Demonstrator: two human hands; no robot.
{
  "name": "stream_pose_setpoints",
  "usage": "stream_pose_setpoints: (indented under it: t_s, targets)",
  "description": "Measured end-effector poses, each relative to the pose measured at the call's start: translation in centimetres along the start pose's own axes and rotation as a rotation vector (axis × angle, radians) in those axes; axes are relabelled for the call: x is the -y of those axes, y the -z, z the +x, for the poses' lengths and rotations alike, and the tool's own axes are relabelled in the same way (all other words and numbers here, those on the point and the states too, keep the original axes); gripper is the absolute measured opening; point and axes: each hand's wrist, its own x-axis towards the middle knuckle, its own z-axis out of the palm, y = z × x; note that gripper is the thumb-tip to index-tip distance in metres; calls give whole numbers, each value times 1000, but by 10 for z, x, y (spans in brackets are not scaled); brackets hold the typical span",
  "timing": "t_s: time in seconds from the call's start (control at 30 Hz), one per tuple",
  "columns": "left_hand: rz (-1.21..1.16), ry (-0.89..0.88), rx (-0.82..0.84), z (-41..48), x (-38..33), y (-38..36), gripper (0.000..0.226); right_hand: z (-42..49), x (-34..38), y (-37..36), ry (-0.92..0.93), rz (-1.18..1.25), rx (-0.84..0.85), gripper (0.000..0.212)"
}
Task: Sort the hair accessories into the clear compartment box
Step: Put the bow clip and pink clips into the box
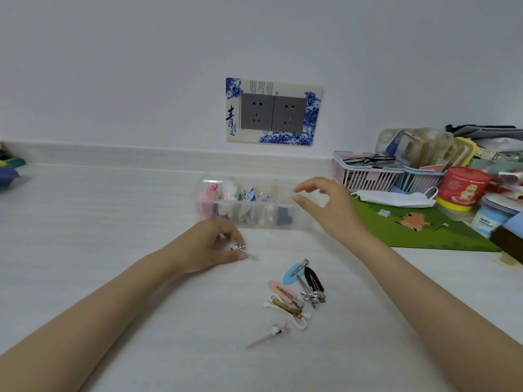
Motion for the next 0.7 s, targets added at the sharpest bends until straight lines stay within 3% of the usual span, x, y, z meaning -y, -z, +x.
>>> stream_pose_setpoints:
  t_s: [0.1,0.27,0.33,0.43,0.57,0.7]
  targets:
    - [-73,23,-35,0,-2,-2,8,-21,10,-5,-68,115,102,5]
    - [-491,171,-211,5,-19,-12,9,-34,25,-21,-304,403,297,21]
    - [-598,207,-262,8,-27,-16,9,-34,29,-21,-332,459,318,18]
    - [-674,217,-303,11,-36,-21,7,-36,31,-19,-347,536,276,7]
    - [-697,183,-277,12,-42,-25,17,-34,33,-17,-377,607,201,9]
    - [-535,88,-188,9,-40,-31,25,-2,27,7,-338,549,-57,7]
